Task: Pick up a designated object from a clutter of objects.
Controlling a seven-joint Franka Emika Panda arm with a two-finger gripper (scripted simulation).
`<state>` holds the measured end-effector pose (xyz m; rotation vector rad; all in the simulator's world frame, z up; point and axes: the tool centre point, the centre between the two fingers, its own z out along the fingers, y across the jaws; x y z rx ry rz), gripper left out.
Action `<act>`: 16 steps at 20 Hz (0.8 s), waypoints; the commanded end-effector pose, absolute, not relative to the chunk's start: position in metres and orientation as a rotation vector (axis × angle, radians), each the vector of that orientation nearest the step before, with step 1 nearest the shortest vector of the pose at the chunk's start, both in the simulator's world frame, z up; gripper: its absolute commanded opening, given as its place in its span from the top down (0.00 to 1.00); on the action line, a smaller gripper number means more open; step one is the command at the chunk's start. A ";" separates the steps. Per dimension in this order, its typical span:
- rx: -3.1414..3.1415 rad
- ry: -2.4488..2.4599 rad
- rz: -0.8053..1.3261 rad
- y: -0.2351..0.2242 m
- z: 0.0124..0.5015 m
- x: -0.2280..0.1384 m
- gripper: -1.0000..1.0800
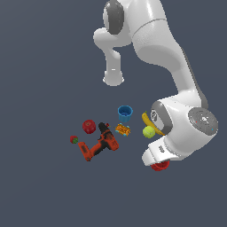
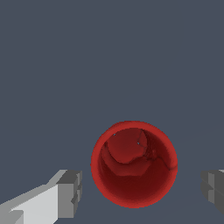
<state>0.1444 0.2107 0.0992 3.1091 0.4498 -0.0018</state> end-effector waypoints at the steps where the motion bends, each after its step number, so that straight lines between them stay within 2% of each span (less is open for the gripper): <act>1: 3.109 0.452 0.000 0.212 0.097 0.145 0.04; 6: 3.109 0.451 -0.002 0.211 0.091 0.145 0.04; 16: 3.109 0.453 0.000 0.212 0.046 0.144 0.04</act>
